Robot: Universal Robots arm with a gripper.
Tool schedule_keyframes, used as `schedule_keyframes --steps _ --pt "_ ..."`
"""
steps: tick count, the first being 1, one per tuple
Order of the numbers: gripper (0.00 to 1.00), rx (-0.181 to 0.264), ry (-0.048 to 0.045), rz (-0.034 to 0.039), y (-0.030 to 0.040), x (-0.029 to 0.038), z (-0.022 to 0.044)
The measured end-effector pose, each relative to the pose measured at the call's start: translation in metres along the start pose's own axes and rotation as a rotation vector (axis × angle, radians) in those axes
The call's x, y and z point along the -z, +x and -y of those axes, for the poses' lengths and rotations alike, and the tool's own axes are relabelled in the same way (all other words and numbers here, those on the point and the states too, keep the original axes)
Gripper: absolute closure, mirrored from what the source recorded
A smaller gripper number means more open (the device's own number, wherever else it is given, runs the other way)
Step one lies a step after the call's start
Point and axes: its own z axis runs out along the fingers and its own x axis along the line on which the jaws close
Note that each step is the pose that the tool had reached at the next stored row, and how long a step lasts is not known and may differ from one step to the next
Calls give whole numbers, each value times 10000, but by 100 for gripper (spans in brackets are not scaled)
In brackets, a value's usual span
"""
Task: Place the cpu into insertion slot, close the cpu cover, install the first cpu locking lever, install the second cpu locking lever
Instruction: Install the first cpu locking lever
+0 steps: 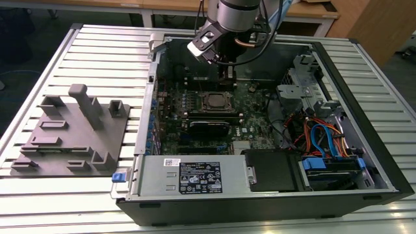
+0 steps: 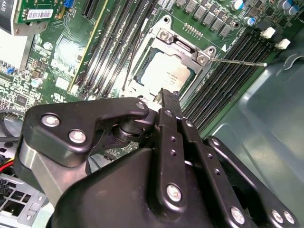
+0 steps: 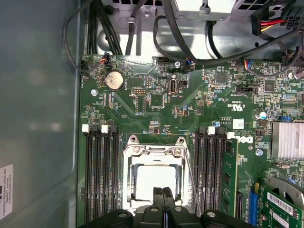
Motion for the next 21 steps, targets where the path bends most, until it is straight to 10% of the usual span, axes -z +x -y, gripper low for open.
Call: schedule_keyframes --steps 21 --pt "90 2344 -29 58 0 0 6"
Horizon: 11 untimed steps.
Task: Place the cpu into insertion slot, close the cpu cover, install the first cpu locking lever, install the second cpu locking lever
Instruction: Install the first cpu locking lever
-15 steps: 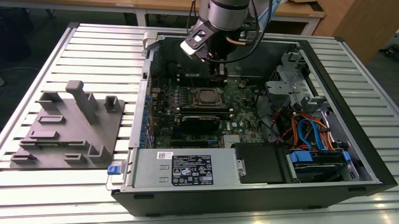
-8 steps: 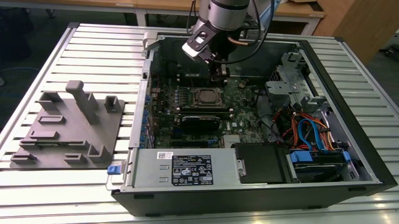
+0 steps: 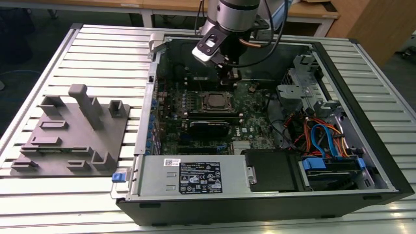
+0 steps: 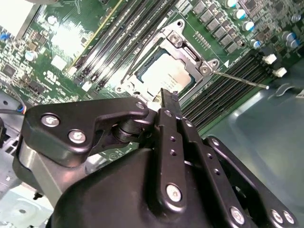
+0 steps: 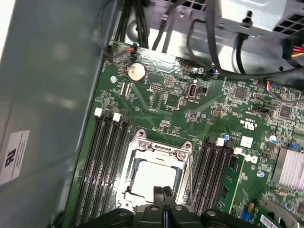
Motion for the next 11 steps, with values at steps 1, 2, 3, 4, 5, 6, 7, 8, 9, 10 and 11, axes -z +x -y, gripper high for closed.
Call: schedule_keyframes --steps 1,2,3,4,5,6,7,8,9,10,11 --pt "90 100 -1 3 0 0 1" --pt "90 187 -2 5 0 0 1" --pt "90 267 -4 6 0 0 1" --pt "90 337 -5 8 0 0 2" --pt "90 402 -6 10 1 0 2" --pt "90 460 -6 11 0 0 2" --pt "90 511 -6 12 1 0 2" --pt "90 560 -7 14 1 0 2" --pt "90 586 -7 14 1 0 2" --pt "90 601 -8 15 1 0 2" --pt "90 606 -8 15 1 0 2"
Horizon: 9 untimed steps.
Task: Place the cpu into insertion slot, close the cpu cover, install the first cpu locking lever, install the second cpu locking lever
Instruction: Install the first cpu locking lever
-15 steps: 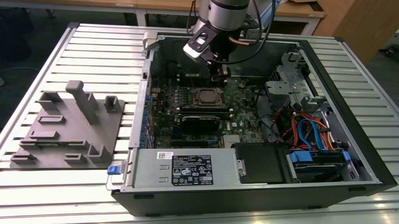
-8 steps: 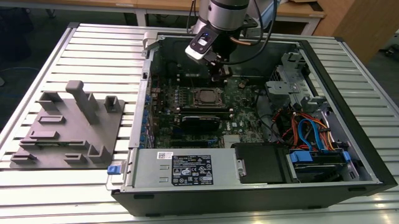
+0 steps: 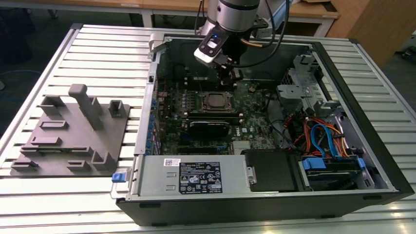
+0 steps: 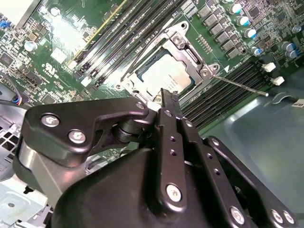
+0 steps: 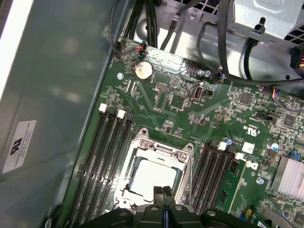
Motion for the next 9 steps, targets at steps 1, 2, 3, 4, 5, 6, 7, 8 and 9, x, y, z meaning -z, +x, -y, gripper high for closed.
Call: schedule_keyframes --steps 1,2,3,4,5,6,7,8,9 --pt "90 2 0 0 0 0 0" --pt "90 2 0 0 0 0 0" --pt "90 3 0 0 0 0 0" --pt "90 3 0 0 0 0 0" --pt "90 3 0 0 0 0 0" --pt "90 3 0 0 0 0 0" --pt "90 4 0 0 0 0 0" --pt "90 6 0 0 0 0 0" --pt "90 21 -1 0 0 0 0"
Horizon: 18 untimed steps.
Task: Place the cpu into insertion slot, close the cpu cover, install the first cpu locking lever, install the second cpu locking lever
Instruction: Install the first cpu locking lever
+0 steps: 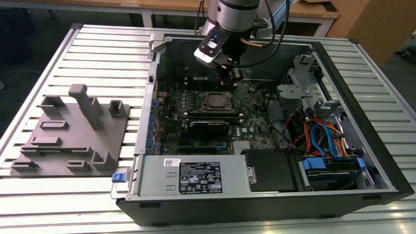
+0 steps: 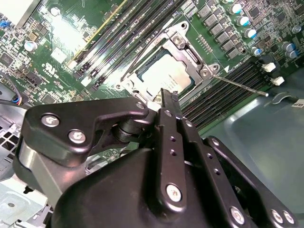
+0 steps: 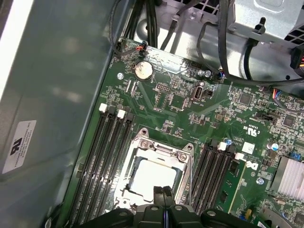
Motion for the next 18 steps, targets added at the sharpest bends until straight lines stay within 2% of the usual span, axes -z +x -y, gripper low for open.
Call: schedule_keyframes --steps 7,18 --pt "90 555 -6 14 0 0 0" --pt "90 1899 -23 47 0 0 1"
